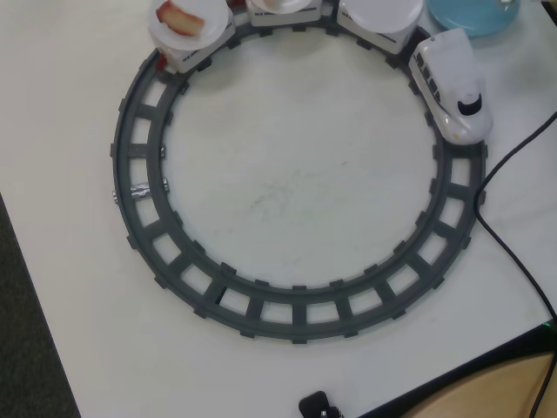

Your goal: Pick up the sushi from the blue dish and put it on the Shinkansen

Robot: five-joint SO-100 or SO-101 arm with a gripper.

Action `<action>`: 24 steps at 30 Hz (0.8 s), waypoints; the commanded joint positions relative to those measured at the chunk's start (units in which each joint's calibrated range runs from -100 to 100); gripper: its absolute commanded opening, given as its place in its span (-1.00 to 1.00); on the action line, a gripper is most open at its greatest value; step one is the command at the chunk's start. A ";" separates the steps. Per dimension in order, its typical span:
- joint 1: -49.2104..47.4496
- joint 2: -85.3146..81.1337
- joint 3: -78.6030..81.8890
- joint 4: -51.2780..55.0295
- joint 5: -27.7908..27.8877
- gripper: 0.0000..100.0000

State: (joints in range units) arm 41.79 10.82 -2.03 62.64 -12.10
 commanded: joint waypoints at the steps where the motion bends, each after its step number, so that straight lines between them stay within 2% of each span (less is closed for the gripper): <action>1: -1.56 -17.96 10.82 -1.24 0.41 -0.95; 9: -6.75 -44.85 40.98 -18.61 0.67 -0.95; 11: -8.60 -48.61 47.18 -24.26 2.51 -0.95; 17: -14.85 -53.79 59.66 -35.64 5.92 -0.95; 24: -18.20 -53.70 63.61 -40.78 10.16 -0.95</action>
State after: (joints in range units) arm 24.46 -40.55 61.28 24.23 -3.22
